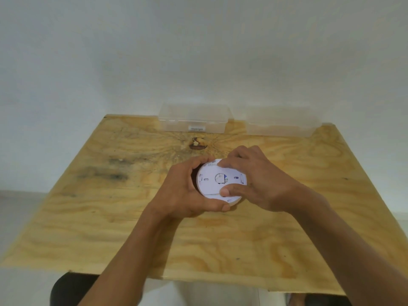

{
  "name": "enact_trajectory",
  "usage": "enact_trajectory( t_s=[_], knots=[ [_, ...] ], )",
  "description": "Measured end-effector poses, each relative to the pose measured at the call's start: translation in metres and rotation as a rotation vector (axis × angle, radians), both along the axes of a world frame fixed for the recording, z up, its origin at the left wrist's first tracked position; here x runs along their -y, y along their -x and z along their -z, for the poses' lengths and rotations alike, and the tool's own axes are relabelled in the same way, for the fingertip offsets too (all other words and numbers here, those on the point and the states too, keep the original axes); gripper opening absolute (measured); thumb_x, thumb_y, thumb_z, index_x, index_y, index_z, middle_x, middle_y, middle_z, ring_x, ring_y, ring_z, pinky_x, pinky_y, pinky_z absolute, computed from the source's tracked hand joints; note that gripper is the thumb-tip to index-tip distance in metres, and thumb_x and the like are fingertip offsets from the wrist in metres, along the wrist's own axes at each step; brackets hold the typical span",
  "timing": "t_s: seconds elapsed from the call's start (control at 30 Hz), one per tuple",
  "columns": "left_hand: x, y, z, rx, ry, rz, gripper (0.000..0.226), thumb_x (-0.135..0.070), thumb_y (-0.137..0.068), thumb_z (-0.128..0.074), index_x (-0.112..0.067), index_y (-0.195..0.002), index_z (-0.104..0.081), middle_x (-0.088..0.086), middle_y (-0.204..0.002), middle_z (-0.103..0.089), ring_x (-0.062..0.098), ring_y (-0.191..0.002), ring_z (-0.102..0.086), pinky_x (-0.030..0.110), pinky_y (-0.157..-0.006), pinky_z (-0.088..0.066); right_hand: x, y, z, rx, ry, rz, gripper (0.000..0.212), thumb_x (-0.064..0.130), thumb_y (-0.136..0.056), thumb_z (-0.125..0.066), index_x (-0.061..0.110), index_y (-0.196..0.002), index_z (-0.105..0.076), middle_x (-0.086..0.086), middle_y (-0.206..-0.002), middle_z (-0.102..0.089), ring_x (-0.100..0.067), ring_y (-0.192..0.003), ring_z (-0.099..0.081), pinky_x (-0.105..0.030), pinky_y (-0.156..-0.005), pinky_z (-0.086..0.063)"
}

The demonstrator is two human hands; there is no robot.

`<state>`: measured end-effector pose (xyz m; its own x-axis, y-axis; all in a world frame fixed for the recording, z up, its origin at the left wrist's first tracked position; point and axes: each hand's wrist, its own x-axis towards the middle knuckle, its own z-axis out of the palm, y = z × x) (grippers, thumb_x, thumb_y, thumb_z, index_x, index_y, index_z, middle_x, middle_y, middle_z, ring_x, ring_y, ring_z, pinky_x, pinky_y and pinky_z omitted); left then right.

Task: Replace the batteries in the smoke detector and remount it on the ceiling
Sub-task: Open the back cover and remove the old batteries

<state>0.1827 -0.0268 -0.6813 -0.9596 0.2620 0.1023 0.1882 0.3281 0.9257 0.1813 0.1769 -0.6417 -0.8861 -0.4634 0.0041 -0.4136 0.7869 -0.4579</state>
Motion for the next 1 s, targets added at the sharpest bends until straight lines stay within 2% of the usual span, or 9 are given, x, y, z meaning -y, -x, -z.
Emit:
enact_trajectory(
  t_s=[0.1, 0.23, 0.33, 0.53, 0.6, 0.73, 0.8, 0.9, 1.0],
  knots=[
    [0.000, 0.000, 0.001, 0.011, -0.002, 0.010, 0.088, -0.018, -0.043, -0.102, -0.015, -0.123, -0.065, -0.002, -0.112, -0.075, 0.012, -0.103, -0.072, 0.031, -0.087, -0.060, -0.002, 0.004, -0.004, 0.032, 0.003, -0.035, 0.061, 0.050, -0.084, -0.068, 0.029, -0.139, -0.050, 0.012, -0.118, -0.043, -0.013, -0.113, -0.030, -0.036, -0.099, -0.037],
    [-0.001, -0.003, -0.001, -0.005, -0.011, 0.010, 0.087, -0.029, -0.042, -0.100, -0.017, -0.121, -0.066, -0.004, -0.109, -0.075, 0.011, -0.100, -0.072, 0.024, -0.082, -0.059, -0.003, 0.004, -0.009, 0.068, 0.025, -0.071, 0.058, 0.044, -0.084, -0.072, 0.029, -0.135, -0.049, 0.011, -0.116, -0.044, -0.012, -0.112, -0.032, -0.030, -0.096, -0.036],
    [0.000, -0.003, -0.003, -0.013, -0.004, 0.018, 0.077, -0.016, -0.047, -0.102, -0.018, -0.116, -0.068, -0.001, -0.105, -0.076, 0.014, -0.095, -0.073, 0.030, -0.079, -0.060, -0.001, 0.000, -0.010, 0.034, 0.052, -0.051, 0.055, 0.039, -0.084, -0.074, 0.029, -0.130, -0.047, 0.010, -0.119, -0.047, -0.013, -0.113, -0.035, -0.035, -0.097, -0.039],
    [0.000, -0.004, -0.001, -0.008, -0.030, 0.029, 0.072, -0.006, -0.050, -0.100, -0.018, -0.114, -0.069, -0.004, -0.104, -0.077, 0.010, -0.094, -0.074, 0.020, -0.075, -0.056, 0.006, -0.006, -0.023, -0.034, -0.038, -0.089, 0.057, 0.036, -0.084, -0.073, 0.030, -0.134, -0.047, 0.012, -0.112, -0.039, -0.012, -0.104, -0.037, -0.030, -0.085, -0.039],
    [0.000, -0.004, -0.001, -0.007, -0.027, 0.034, 0.072, -0.009, -0.049, -0.101, -0.023, -0.112, -0.068, -0.008, -0.103, -0.077, 0.007, -0.093, -0.073, 0.018, -0.074, -0.055, 0.007, -0.005, -0.031, -0.024, -0.092, -0.104, 0.060, 0.035, -0.079, -0.077, 0.028, -0.132, -0.051, 0.008, -0.116, -0.041, -0.013, -0.104, -0.038, -0.028, -0.083, -0.040],
    [0.001, -0.004, -0.001, -0.023, 0.012, 0.035, 0.079, -0.034, -0.045, -0.098, -0.026, -0.117, -0.067, -0.010, -0.108, -0.076, 0.006, -0.098, -0.072, 0.018, -0.077, -0.054, 0.012, -0.008, -0.043, -0.044, -0.238, -0.100, 0.056, 0.033, -0.076, -0.079, 0.017, -0.126, -0.059, -0.001, -0.119, -0.049, -0.021, -0.107, -0.047, -0.038, -0.086, -0.049],
    [0.002, -0.004, -0.001, -0.028, 0.026, 0.039, 0.081, -0.031, -0.047, -0.099, -0.024, -0.121, -0.066, -0.008, -0.111, -0.075, 0.008, -0.100, -0.072, 0.020, -0.079, -0.055, 0.010, -0.010, -0.045, -0.043, -0.243, -0.071, 0.055, 0.036, -0.078, -0.077, 0.016, -0.126, -0.059, -0.002, -0.118, -0.052, -0.022, -0.105, -0.050, -0.040, -0.087, -0.050],
    [0.003, -0.004, 0.002, -0.039, 0.023, 0.052, 0.083, -0.023, -0.049, -0.100, -0.024, -0.125, -0.064, -0.007, -0.112, -0.076, 0.008, -0.103, -0.072, 0.022, -0.083, -0.057, 0.000, -0.009, -0.045, -0.132, -0.134, 0.070, 0.061, 0.043, -0.082, -0.074, 0.021, -0.136, -0.056, -0.002, -0.129, -0.054, -0.016, -0.110, -0.046, -0.029, -0.089, -0.042],
    [0.002, -0.005, 0.001, -0.044, 0.051, 0.038, 0.093, -0.040, -0.042, -0.096, -0.025, -0.127, -0.061, -0.012, -0.114, -0.074, 0.000, -0.104, -0.069, 0.014, -0.084, -0.054, -0.014, -0.006, -0.029, -0.248, 0.063, 0.361, 0.065, 0.046, -0.083, -0.072, 0.021, -0.140, -0.053, -0.005, -0.132, -0.057, -0.021, -0.119, -0.049, -0.025, -0.090, -0.035]
  ],
)
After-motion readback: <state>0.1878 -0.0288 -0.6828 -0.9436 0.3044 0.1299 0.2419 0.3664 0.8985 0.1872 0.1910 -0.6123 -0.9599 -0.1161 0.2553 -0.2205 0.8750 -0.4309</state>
